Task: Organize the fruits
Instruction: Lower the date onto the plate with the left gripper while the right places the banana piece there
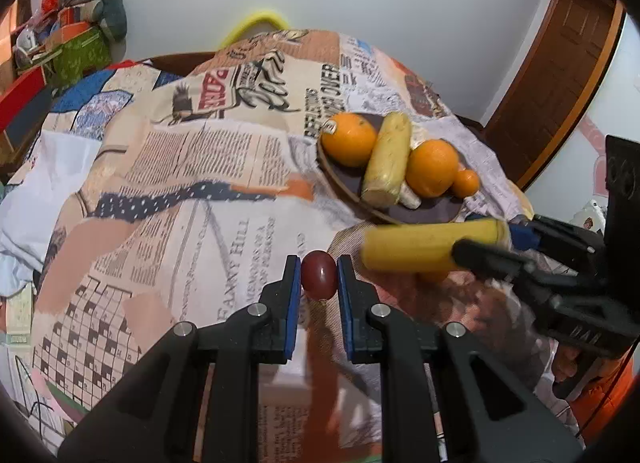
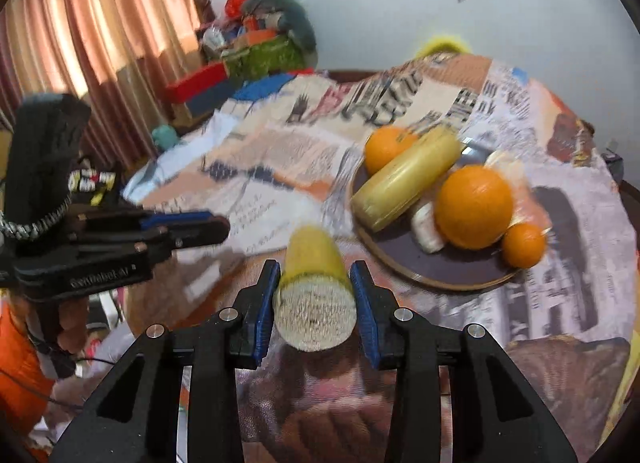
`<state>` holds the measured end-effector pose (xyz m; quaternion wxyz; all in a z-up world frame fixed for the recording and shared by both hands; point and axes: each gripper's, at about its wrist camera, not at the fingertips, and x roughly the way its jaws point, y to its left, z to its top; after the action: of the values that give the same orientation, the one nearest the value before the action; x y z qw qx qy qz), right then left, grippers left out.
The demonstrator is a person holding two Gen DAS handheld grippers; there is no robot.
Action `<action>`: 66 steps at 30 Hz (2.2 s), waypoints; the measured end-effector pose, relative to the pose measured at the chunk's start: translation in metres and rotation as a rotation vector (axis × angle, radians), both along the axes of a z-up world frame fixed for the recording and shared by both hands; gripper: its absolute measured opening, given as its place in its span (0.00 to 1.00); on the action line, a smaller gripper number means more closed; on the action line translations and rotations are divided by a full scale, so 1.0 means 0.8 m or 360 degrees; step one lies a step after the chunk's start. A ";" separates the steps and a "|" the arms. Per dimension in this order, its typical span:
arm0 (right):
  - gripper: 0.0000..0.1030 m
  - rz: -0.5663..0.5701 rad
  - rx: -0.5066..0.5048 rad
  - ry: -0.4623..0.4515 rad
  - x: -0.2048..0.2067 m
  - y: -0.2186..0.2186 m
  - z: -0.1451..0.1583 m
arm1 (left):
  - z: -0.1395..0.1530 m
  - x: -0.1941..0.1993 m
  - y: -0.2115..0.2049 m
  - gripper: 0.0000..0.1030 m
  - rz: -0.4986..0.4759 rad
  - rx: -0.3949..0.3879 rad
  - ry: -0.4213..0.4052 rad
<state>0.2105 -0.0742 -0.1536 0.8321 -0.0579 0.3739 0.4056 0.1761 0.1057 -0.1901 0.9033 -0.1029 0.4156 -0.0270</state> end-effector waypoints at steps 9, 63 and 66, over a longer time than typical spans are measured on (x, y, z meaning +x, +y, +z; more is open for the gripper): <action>0.32 -0.0100 0.0133 -0.0126 0.009 -0.029 0.045 | 0.019 0.018 -0.015 0.17 -0.0050 0.0017 -0.0056; 0.34 -0.0289 -0.0136 -0.0313 0.139 -0.014 0.018 | -0.030 0.166 -0.017 0.30 -0.0083 -0.0043 0.0070; 0.35 -0.0279 -0.0155 -0.0305 0.135 -0.014 0.015 | -0.024 0.162 -0.020 0.30 -0.0090 -0.0043 0.0055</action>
<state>0.3186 -0.0853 -0.1416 0.8925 -0.1038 0.3155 0.3051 0.3058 0.0900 -0.2092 0.8934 -0.1038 0.4335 -0.0565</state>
